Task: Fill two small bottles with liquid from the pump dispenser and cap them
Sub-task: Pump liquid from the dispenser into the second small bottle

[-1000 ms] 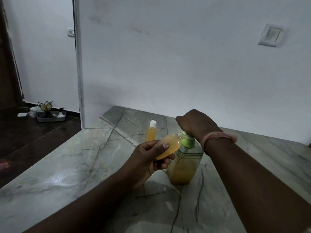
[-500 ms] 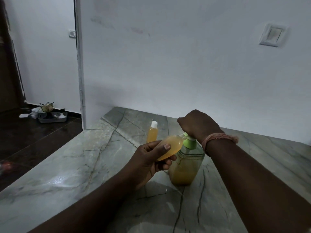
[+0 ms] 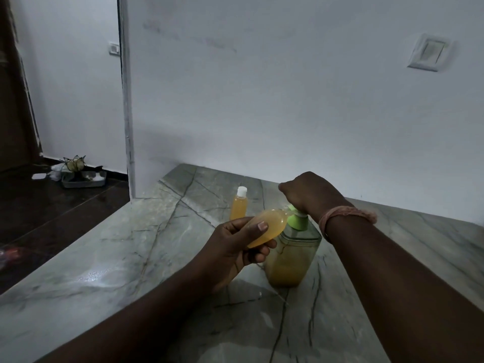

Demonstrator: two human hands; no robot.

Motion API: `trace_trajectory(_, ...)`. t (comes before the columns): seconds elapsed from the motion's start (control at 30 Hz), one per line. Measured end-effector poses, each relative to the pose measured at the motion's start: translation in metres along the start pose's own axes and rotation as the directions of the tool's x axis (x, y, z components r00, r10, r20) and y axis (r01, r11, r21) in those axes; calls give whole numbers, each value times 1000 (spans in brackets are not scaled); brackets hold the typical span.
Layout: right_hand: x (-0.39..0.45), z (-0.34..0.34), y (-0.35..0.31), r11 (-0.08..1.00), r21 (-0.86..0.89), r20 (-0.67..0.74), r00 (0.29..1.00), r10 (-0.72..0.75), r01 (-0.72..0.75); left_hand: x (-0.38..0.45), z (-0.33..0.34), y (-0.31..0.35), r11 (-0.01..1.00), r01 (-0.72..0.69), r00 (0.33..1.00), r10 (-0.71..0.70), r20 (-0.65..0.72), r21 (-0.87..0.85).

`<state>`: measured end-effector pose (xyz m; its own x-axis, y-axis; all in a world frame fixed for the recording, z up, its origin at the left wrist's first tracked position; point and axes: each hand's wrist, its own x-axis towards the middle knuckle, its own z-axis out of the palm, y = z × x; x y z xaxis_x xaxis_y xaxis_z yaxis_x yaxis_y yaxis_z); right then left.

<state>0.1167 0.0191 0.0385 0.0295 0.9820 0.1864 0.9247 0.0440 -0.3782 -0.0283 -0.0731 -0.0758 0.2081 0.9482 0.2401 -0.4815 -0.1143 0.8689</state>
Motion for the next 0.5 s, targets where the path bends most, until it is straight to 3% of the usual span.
trace_trajectory(0.27, -7, -8, -4, 999, 35, 23, 1000, 7, -8, -2, 2, 2, 1000, 4, 1000, -4, 21, 5)
trace_trajectory(0.5, -11, -16, 1, 968, 249, 10, 1000, 19, -20, -4, 3, 4, 999, 39, 998, -38, 48, -20)
